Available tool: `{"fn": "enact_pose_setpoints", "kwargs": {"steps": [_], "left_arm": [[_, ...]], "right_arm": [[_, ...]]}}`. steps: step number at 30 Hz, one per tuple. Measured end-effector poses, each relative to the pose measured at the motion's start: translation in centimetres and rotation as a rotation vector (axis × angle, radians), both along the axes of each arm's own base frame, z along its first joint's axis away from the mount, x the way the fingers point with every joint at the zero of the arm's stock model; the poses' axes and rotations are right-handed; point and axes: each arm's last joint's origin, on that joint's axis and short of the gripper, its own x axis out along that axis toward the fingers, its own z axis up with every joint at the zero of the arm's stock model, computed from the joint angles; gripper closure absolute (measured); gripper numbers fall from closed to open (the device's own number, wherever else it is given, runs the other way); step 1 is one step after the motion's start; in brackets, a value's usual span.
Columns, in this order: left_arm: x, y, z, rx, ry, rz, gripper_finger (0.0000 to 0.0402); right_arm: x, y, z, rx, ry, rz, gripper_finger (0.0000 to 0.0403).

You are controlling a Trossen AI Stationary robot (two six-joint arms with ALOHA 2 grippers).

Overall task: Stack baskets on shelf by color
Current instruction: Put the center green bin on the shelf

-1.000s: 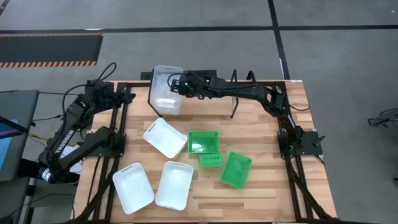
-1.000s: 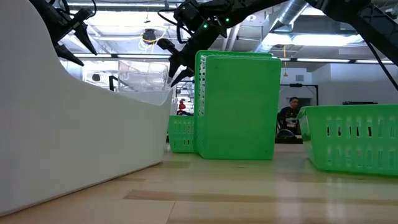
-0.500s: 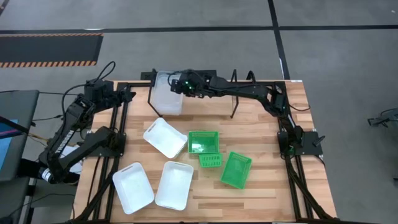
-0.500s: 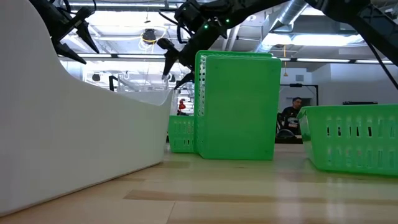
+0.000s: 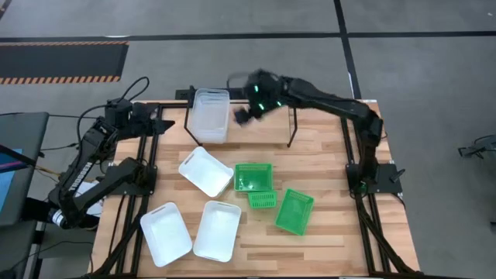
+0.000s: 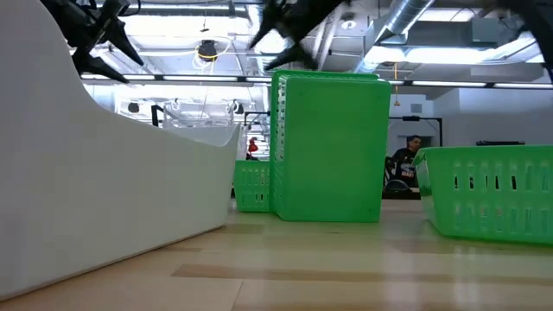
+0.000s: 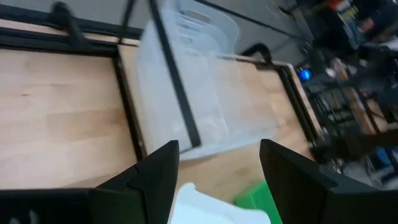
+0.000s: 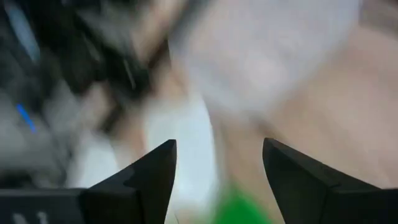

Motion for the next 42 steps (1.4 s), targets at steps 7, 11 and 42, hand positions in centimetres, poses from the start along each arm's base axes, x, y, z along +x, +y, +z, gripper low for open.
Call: {"fn": "enact_pose_setpoints", "kwargs": {"steps": [7, 11, 42], "left_arm": [[0.1, -0.1, 0.0, -0.013, -0.016, -0.018, 0.0189], [0.1, -0.1, 0.0, -0.026, -0.025, -0.008, 0.0189], [-0.1, -0.1, -0.2, -0.039, 0.005, 0.01, 0.0189]], "right_arm": [[-3.8, 9.9, 0.0, -0.164, 0.416, 0.397, 0.0143], [-4.0, 14.5, 0.1, -0.197, 0.363, 0.685, 0.0143], [-2.5, 16.9, -10.9, -0.154, 0.39, 0.904, 0.02]]}}
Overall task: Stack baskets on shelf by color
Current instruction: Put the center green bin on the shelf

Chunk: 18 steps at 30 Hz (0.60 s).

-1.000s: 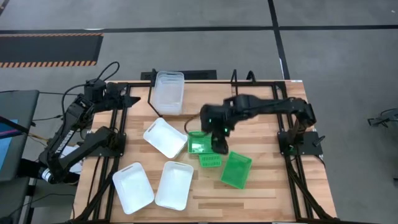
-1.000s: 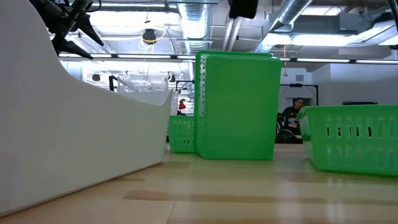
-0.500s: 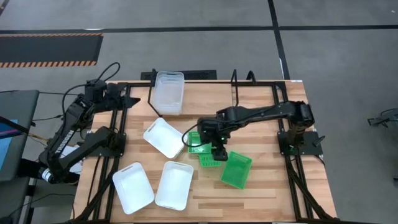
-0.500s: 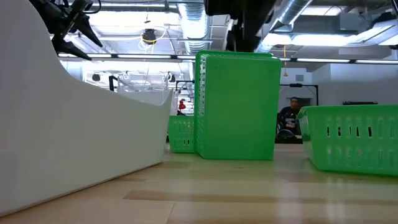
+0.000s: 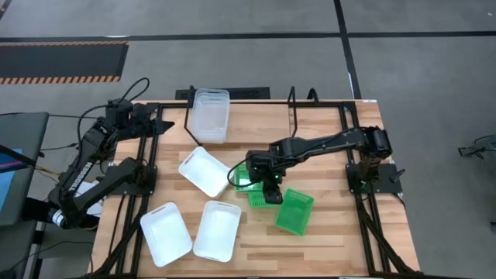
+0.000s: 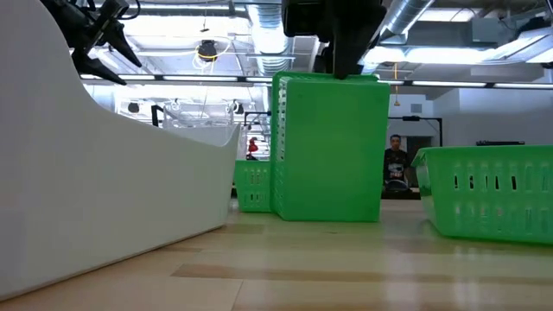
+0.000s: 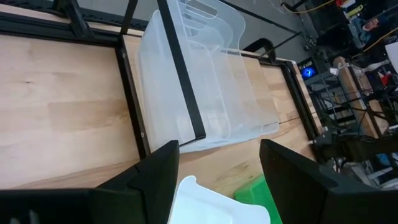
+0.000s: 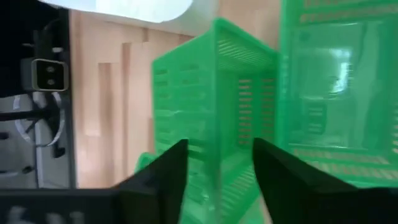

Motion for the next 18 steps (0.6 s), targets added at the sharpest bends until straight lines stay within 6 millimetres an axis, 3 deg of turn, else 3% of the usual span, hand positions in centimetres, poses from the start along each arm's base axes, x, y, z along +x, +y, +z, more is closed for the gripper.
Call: {"fn": "enact_pose_setpoints", "kwargs": {"steps": [8, 13, 18], "left_arm": [[0.0, 0.0, 0.0, 0.0, 0.0, 0.0, 0.0189], [0.0, 0.0, 0.0, 0.001, 0.0, 0.0, 0.0189], [0.0, 0.0, 0.0, 0.01, 0.007, -0.008, 0.0189]], "right_arm": [[-0.1, 0.4, 0.3, 0.147, 0.015, 0.056, 0.0377], [-0.6, 0.5, 3.2, 0.202, -0.038, 0.083, 0.0382], [-1.8, -0.7, 8.6, 0.264, -0.149, 0.068, 0.0396]]}}
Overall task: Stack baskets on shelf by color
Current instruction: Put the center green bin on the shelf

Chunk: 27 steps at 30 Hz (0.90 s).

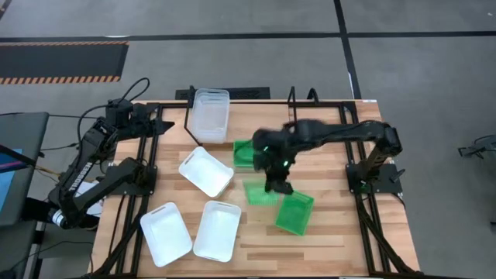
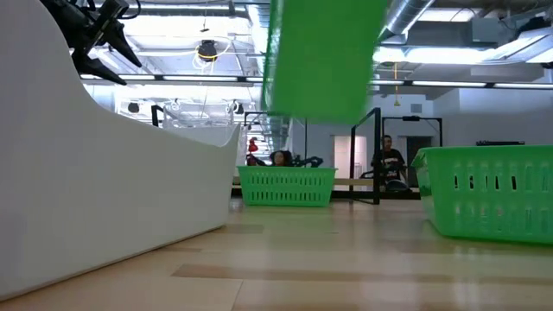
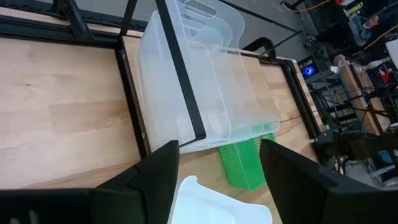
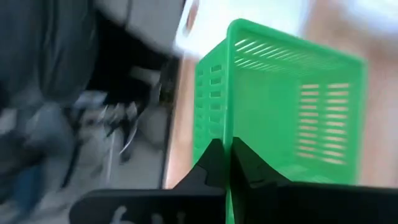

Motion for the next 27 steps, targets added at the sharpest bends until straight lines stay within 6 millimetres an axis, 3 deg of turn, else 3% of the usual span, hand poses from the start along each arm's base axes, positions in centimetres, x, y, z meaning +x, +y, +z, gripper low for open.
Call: {"fn": "enact_pose_setpoints", "kwargs": {"steps": [4, 9, 13, 19, 23, 27], "left_arm": [[0.0, 0.0, 0.0, 0.009, 0.006, -0.006, 0.0189], [-0.1, 0.1, 0.0, 0.023, 0.024, 0.011, 0.0189], [-0.1, 0.1, 0.0, 0.027, 0.031, 0.022, 0.0189], [-0.1, 0.1, 0.0, 0.038, 0.044, 0.026, 0.0189], [-0.1, 0.1, -0.1, 0.041, 0.052, 0.02, 0.0189], [-0.1, 0.1, -0.1, 0.041, 0.052, 0.02, 0.0189]], "right_arm": [[-1.4, -2.2, 4.7, -0.265, -0.171, -0.225, 0.0391], [-0.8, -6.2, 5.9, -0.724, -0.25, -0.542, 0.0398], [1.8, -9.6, 3.0, -0.843, -0.177, -0.598, 0.0395], [5.3, -13.5, -3.4, -0.972, -0.011, -0.495, 0.0396], [6.8, -14.9, -6.2, -1.007, 0.019, -0.439, 0.0394], [7.5, -15.2, -8.0, -1.03, 0.043, -0.357, 0.0394]]}}
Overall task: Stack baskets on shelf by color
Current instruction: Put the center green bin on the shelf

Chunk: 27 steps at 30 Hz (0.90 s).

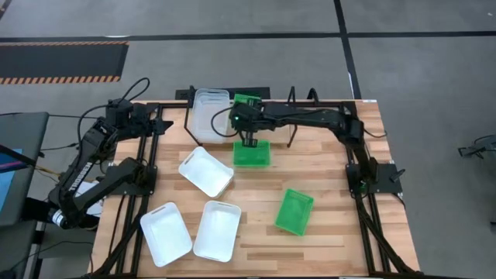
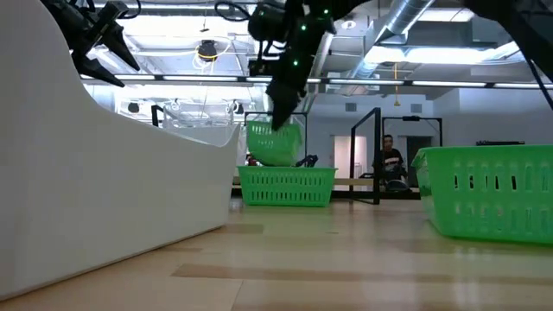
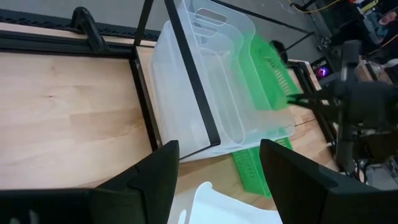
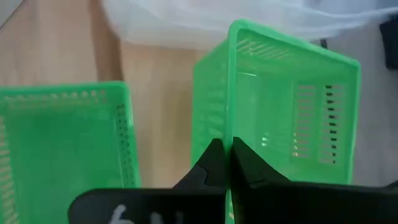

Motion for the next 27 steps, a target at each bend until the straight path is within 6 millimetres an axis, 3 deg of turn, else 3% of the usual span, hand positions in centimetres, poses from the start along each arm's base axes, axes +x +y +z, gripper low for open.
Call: {"fn": "enact_pose_setpoints", "kwargs": {"steps": [7, 27], "left_arm": [[-0.01, 0.01, -0.01, 0.0, 0.002, 0.004, 0.0189], [-0.01, 0.01, -0.01, -0.001, 0.001, 0.005, 0.0189]], "right_arm": [[0.95, 0.34, -0.99, 0.011, 0.006, 0.115, 0.0392], [0.84, -0.13, -1.25, 0.075, -0.022, 0.124, 0.0375]]}}
